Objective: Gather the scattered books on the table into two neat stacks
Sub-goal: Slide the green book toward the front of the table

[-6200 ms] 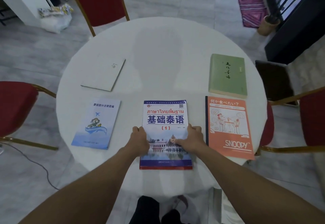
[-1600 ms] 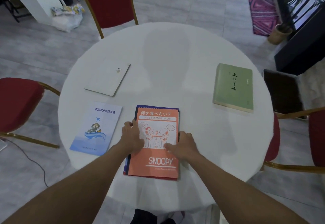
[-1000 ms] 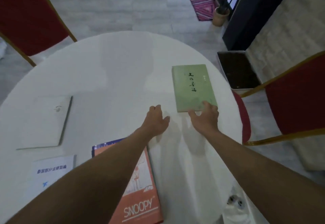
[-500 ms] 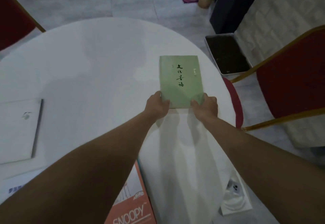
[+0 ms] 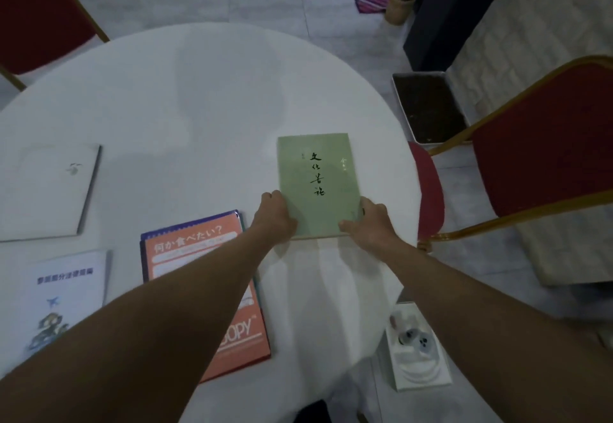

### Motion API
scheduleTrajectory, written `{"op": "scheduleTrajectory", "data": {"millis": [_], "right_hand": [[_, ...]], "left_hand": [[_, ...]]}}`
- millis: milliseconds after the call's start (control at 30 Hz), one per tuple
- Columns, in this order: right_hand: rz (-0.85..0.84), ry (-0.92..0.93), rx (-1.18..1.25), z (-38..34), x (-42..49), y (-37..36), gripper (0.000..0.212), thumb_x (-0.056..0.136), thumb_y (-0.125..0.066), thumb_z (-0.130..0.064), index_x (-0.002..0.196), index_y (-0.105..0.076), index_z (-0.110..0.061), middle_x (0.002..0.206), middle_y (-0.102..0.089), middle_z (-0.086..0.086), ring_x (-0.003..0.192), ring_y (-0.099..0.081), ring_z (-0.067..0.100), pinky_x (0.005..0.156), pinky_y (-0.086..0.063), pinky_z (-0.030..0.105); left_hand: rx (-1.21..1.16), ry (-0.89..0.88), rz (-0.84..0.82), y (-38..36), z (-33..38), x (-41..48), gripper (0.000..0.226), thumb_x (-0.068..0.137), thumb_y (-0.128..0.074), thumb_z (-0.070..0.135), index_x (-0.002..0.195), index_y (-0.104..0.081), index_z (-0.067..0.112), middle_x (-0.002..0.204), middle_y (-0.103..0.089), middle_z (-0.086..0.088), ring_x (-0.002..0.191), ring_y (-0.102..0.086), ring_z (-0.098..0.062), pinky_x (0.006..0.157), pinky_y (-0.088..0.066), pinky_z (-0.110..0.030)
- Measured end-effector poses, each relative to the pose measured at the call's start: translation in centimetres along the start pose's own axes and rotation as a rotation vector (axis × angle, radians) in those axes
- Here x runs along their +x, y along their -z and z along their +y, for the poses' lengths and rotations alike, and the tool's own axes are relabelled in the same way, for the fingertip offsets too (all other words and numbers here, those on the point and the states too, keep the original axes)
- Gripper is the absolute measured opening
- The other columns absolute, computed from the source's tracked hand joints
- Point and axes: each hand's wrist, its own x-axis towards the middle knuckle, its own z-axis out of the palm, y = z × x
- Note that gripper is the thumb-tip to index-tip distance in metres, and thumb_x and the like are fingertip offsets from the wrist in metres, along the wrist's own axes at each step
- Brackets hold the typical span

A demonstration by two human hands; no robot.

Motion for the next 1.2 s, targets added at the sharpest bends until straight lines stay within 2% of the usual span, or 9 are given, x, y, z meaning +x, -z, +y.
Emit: {"op": "scheduleTrajectory", "data": {"millis": [200, 467, 633, 767, 867, 933, 1100, 1200], "right_hand": [[-0.123, 0.042, -0.107, 2.4, -3.5, 0.9, 0.061, 0.076, -0.083, -0.017, 0.128, -0.052, -0.006, 0.128, -0.053, 0.017, 0.109, -0.061, 0.034, 0.095, -0.054, 0.046], [-0.204, -0.011, -0.275, 4.6, -6.7, 1.7, 0.083, 0.068, -0.087, -0.026, 0.137, -0.046, -0.005, 0.133, -0.049, 0.013, 0.116, -0.056, 0.029, 0.097, -0.053, 0.039], [-0.218, -0.026, -0.385, 4.8, -7.4, 1.6, 0.087, 0.065, -0.087, -0.033, 0.135, -0.044, -0.006, 0.133, -0.049, 0.010, 0.118, -0.055, 0.026, 0.089, -0.050, 0.030], [-0.174, -0.018, -0.405, 4.4, -8.1, 1.0, 0.084, 0.067, -0.083, -0.039, 0.133, -0.040, -0.009, 0.130, -0.042, 0.010, 0.118, -0.051, 0.029, 0.089, -0.049, 0.034], [-0.045, 0.075, -0.383, 2.9, -8.5, 0.4, 0.078, 0.076, -0.076, -0.043, 0.136, -0.039, -0.012, 0.134, -0.039, 0.011, 0.121, -0.047, 0.031, 0.092, -0.046, 0.039], [-0.017, 0.130, -0.370, 1.5, -8.6, 0.0, 0.078, 0.082, -0.071, -0.046, 0.144, -0.037, -0.013, 0.143, -0.037, 0.013, 0.128, -0.044, 0.033, 0.098, -0.043, 0.041], [-0.057, 0.257, -0.322, -2.9, -9.1, -1.8, 0.082, 0.089, -0.059, -0.055, 0.153, -0.033, -0.011, 0.159, -0.031, 0.012, 0.144, -0.034, 0.031, 0.117, -0.031, 0.042], [-0.078, 0.343, -0.403, -5.7, -9.3, -3.5, 0.086, 0.092, -0.047, -0.063, 0.156, -0.025, -0.011, 0.165, -0.022, 0.010, 0.151, -0.020, 0.028, 0.122, -0.020, 0.046]], "left_hand": [[0.020, -0.001, -0.080, -2.4, -0.6, -4.6, 0.080, 0.085, -0.070, 0.014, 0.148, -0.022, 0.002, 0.140, -0.039, -0.019, 0.126, -0.049, -0.038, 0.103, -0.048, -0.043], [0.048, 0.032, -0.167, -4.9, -1.2, -8.5, 0.083, 0.085, -0.071, 0.010, 0.148, -0.018, -0.001, 0.146, -0.032, -0.018, 0.130, -0.045, -0.036, 0.106, -0.046, -0.040], [0.068, 0.027, -0.196, -5.6, -2.0, -9.9, 0.086, 0.086, -0.070, 0.013, 0.150, -0.014, -0.001, 0.145, -0.032, -0.018, 0.129, -0.045, -0.035, 0.103, -0.048, -0.037], [0.090, -0.018, -0.197, -4.8, -2.4, -10.7, 0.083, 0.089, -0.067, 0.020, 0.151, -0.014, 0.002, 0.143, -0.037, -0.018, 0.128, -0.047, -0.034, 0.101, -0.048, -0.037], [0.110, -0.083, -0.144, -3.3, -2.7, -11.5, 0.078, 0.094, -0.059, 0.025, 0.154, -0.013, 0.006, 0.150, -0.033, -0.018, 0.133, -0.045, -0.036, 0.107, -0.044, -0.043], [0.161, -0.099, -0.078, -1.9, -3.0, -11.9, 0.074, 0.098, -0.052, 0.028, 0.157, -0.011, 0.008, 0.156, -0.028, -0.017, 0.138, -0.040, -0.036, 0.111, -0.040, -0.045], [0.188, -0.067, 0.107, 2.5, -5.0, -12.7, 0.062, 0.100, -0.043, 0.037, 0.153, -0.025, 0.010, 0.155, -0.035, -0.013, 0.140, -0.038, -0.033, 0.112, -0.038, -0.048], [0.205, -0.047, 0.185, 5.2, -7.2, -12.8, 0.063, 0.102, -0.037, 0.042, 0.155, -0.023, 0.011, 0.161, -0.027, -0.010, 0.148, -0.028, -0.030, 0.118, -0.029, -0.046]]}}
